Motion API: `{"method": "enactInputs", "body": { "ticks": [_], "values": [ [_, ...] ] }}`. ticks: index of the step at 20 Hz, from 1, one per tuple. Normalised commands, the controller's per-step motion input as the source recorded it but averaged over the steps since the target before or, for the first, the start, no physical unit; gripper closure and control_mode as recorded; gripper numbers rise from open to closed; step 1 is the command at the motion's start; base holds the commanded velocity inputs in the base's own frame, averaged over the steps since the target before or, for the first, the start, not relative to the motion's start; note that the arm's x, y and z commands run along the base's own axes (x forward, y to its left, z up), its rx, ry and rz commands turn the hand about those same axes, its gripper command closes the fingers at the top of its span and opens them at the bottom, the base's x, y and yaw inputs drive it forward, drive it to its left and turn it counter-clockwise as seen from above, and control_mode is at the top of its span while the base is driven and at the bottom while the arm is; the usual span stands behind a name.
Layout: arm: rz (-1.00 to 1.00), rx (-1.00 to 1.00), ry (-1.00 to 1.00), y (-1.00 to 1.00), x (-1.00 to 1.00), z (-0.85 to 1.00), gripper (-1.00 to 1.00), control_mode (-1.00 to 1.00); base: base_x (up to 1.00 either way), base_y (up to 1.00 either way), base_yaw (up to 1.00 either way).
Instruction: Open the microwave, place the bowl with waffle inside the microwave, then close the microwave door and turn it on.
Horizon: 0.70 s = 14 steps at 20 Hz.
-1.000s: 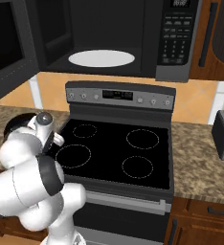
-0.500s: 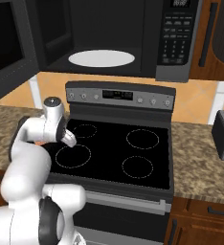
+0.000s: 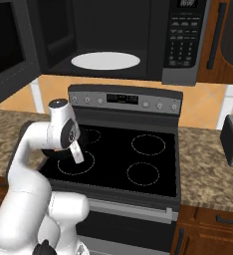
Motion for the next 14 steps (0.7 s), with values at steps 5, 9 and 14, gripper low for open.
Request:
{"method": "enactInputs", "body": {
  "ticks": [5, 9, 14],
  "values": [
    [-0.47, 0.01, -0.07, -0.39, -0.71, 0.27, 1.00, -1.00, 0.00, 0.00, 0.00],
    [-0.27, 0.00, -0.23, -0.26, -0.43, 0.79, 1.00, -1.00, 0.00, 0.00, 0.00],
    [-0.19, 0.01, -0.32, -0.18, -0.67, 0.77, 1.00, -1.00, 0.00, 0.00, 0.00]
  ]
}}
